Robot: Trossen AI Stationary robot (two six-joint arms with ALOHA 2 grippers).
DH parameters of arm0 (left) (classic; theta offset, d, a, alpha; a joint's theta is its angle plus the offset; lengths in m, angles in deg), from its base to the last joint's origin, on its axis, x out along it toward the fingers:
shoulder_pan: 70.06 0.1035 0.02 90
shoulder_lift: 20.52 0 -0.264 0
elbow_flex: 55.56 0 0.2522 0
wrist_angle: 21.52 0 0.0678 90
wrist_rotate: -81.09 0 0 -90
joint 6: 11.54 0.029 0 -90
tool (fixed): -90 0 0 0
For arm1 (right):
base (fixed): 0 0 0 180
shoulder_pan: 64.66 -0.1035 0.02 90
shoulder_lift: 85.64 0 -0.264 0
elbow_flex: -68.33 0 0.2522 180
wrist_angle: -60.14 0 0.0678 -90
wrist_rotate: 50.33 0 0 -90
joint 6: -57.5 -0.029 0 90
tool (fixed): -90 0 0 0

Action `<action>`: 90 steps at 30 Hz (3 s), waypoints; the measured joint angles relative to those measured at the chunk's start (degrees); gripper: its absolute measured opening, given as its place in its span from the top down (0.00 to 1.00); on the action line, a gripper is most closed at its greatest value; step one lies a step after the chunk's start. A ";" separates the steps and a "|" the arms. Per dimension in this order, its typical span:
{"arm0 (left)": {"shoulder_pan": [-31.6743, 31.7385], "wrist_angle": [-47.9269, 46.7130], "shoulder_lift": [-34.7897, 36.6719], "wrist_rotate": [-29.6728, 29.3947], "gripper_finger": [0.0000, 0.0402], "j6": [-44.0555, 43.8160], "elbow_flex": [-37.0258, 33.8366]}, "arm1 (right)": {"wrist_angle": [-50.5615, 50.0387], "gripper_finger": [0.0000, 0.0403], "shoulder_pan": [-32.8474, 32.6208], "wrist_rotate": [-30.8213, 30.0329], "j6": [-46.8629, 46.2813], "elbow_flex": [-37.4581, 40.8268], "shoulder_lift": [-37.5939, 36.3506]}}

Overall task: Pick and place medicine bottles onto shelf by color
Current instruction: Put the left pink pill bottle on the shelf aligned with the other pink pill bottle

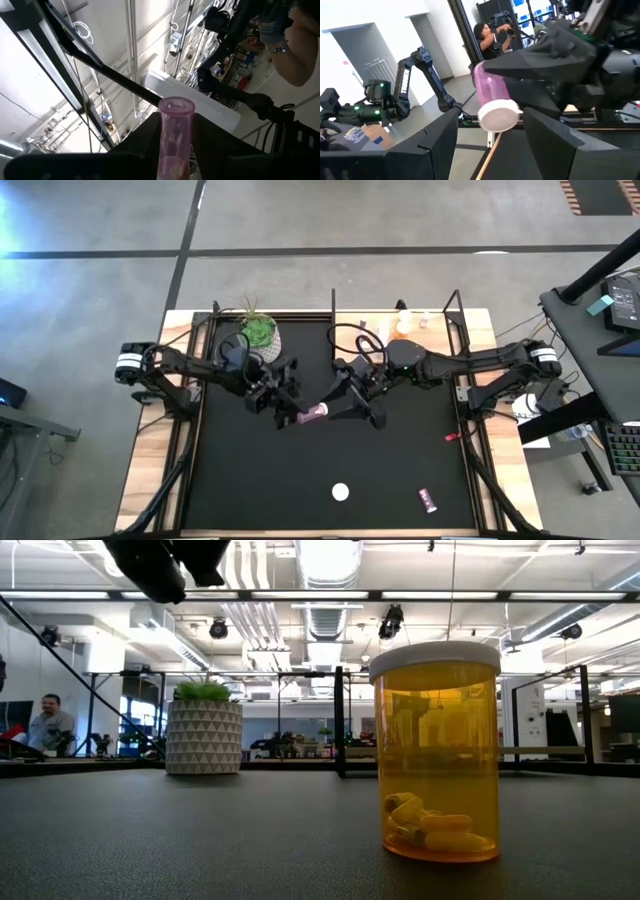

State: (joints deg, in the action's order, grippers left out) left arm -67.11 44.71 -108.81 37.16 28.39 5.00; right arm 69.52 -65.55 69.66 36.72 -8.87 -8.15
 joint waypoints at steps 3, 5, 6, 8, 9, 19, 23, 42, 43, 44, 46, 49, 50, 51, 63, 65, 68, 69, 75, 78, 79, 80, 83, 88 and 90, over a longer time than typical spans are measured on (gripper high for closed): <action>0.11 0.04 0.00 -0.02 0.81 -0.07 0.17 | 0.17 0.47 -0.02 0.01 0.00 0.00 -0.01; 0.10 0.00 0.00 -0.02 0.81 -0.09 0.17 | 0.19 0.47 -0.01 0.01 0.01 0.00 0.00; 0.11 0.00 0.00 -0.02 0.81 -0.09 0.15 | 0.31 0.47 -0.01 0.01 0.00 0.00 0.00; 0.18 0.02 0.00 -0.04 0.81 -0.11 0.15 | 0.35 0.47 -0.02 0.01 0.00 0.00 0.00; 0.27 0.02 0.00 -0.05 0.81 -0.11 0.17 | 0.35 0.47 -0.02 -0.01 0.00 0.00 0.00; 0.58 0.02 0.02 -0.63 0.81 -0.42 0.26 | 2.10 0.47 0.00 -0.17 -0.20 0.00 0.00; 1.39 -0.06 0.02 -1.92 0.81 -0.53 0.60 | 2.16 0.47 0.06 -0.63 -0.02 0.00 0.00; 1.85 -3.04 0.07 -2.64 0.81 -0.53 1.57 | 1.31 0.56 0.04 -2.13 0.46 0.02 -0.01; 1.85 -3.04 0.04 -2.63 0.81 -0.53 1.57 | 1.19 0.57 0.04 -2.13 0.43 0.02 -0.01; 1.85 -3.04 0.07 -2.62 0.81 -0.53 1.57 | 1.18 0.58 0.04 -2.13 0.42 0.02 -0.01; 1.85 -3.02 0.07 -2.62 0.81 -0.53 1.57 | 1.18 0.60 0.04 -2.13 0.39 0.02 -0.01; 1.85 -3.02 0.05 -2.61 0.81 -0.53 1.57 | 1.14 0.64 0.04 -2.13 0.20 0.02 -0.02; 1.85 -3.02 0.05 -2.61 0.81 -0.53 1.57 | 1.14 0.65 0.04 -2.13 0.20 0.02 -0.02; 1.85 -3.02 0.07 -2.60 0.81 -0.53 1.57 | 1.12 0.67 0.04 -2.13 0.20 0.02 -0.02; 1.85 -3.04 0.04 -2.67 0.81 -0.80 1.57 | 1.04 0.74 0.04 -2.05 0.36 0.02 -0.02; 1.83 -2.98 0.05 -3.57 0.81 -3.21 1.57 | 0.93 0.74 0.04 -1.95 0.31 0.02 -0.03; 1.74 -2.53 0.05 -6.38 0.79 -9.71 1.57 | 0.74 0.74 0.07 -1.94 0.26 0.02 -0.15; 1.74 -2.49 0.07 -7.12 0.77 -11.52 1.57 | 0.66 0.74 0.07 -1.96 0.26 0.02 -0.17; 1.79 -3.81 0.09 -9.57 0.62 -15.68 1.57 | 0.53 0.74 0.11 -1.97 0.39 0.02 -0.17; 1.87 -6.41 0.08 -10.18 0.54 -15.68 1.57 | 0.07 0.74 0.02 -1.78 0.37 0.02 -0.20; 1.92 -7.16 0.04 -10.46 0.52 -15.63 1.57 | -0.06 0.74 0.00 -1.58 0.37 0.02 -0.22; 1.94 -8.12 0.04 -11.08 0.49 -15.61 1.57 | -0.16 0.74 0.00 -1.50 0.39 0.02 -0.31; 1.87 -10.67 0.10 -17.24 0.45 -15.61 1.49 | -1.26 0.74 0.11 -1.74 0.42 0.02 -1.08; 2.22 -17.85 1.72 -33.31 0.42 -15.57 1.02 | -8.92 0.74 1.78 -6.82 2.63 -0.09 -4.85; 2.50 -22.94 2.16 -36.31 0.42 -15.68 0.66 | -14.95 0.74 2.58 -10.96 4.94 0.01 -6.30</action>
State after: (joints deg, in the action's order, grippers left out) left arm -64.61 21.77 -106.65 0.85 12.71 5.66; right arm 54.56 -62.97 58.70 41.66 -8.86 -14.45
